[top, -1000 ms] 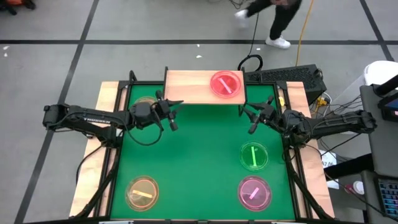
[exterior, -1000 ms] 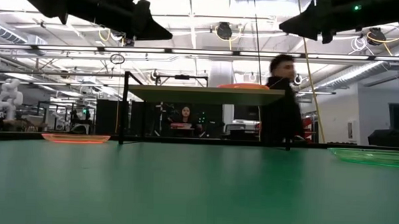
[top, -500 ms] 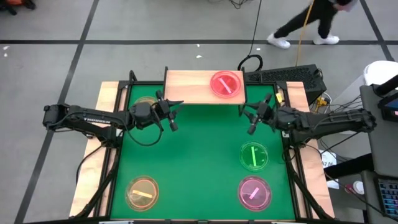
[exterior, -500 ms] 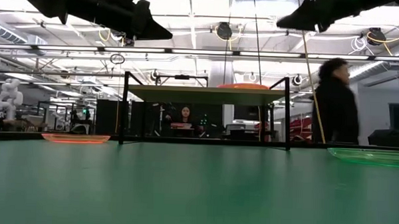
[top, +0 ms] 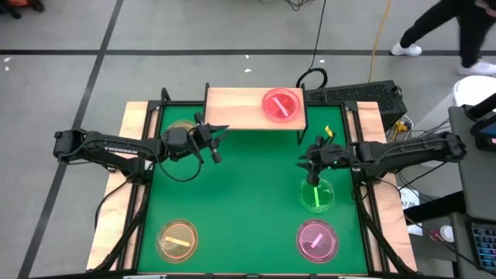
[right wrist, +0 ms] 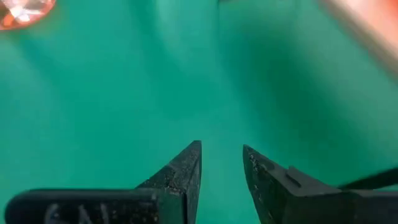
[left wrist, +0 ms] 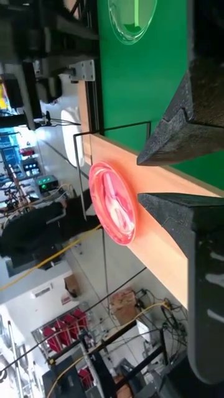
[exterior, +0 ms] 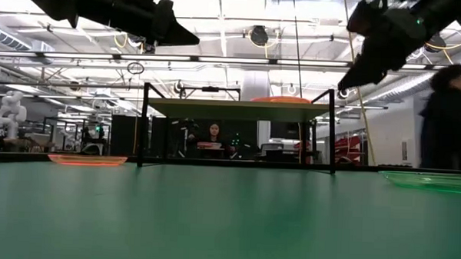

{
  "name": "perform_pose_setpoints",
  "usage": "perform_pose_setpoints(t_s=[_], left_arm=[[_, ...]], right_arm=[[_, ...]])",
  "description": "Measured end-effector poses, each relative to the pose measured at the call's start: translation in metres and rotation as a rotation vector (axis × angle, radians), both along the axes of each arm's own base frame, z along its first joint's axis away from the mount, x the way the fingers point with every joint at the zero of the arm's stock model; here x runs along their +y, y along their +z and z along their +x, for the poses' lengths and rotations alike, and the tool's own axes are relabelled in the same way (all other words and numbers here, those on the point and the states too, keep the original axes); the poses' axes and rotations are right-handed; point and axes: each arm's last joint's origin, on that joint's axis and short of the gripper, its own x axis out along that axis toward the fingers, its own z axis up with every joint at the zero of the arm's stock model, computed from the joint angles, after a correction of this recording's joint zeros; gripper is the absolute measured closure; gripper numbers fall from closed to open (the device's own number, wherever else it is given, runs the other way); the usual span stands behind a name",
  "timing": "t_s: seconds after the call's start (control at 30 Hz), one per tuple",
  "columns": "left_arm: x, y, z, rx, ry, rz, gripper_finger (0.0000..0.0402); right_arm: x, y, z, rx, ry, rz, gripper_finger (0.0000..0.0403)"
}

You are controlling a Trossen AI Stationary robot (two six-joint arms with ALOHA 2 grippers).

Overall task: Place and stack plates onto a shelf
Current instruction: Put the green plate on the shelf

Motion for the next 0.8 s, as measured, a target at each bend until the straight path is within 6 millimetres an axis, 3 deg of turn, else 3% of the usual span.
perform_pose_setpoints(t_s=[0.3, 0.47, 0.8], left_arm=[[0.0, 0.001, 0.0, -0.017, 0.001, -0.009, 0.0314], [0.0, 0.001, 0.0, -0.018, 0.001, -0.01, 0.0314], [0.0, 0.001, 0.0, -0.019, 0.003, -0.01, 0.0314]], right_arm=[[0.0, -0.051, 0.003, 0.182, -0.013, 0.021, 0.0303], [0.002, -0.056, 0.003, 0.219, 0.031, 0.148, 0.0303], [-0.015, -0.065, -0.007, 0.355, 0.011, 0.398, 0.0303]])
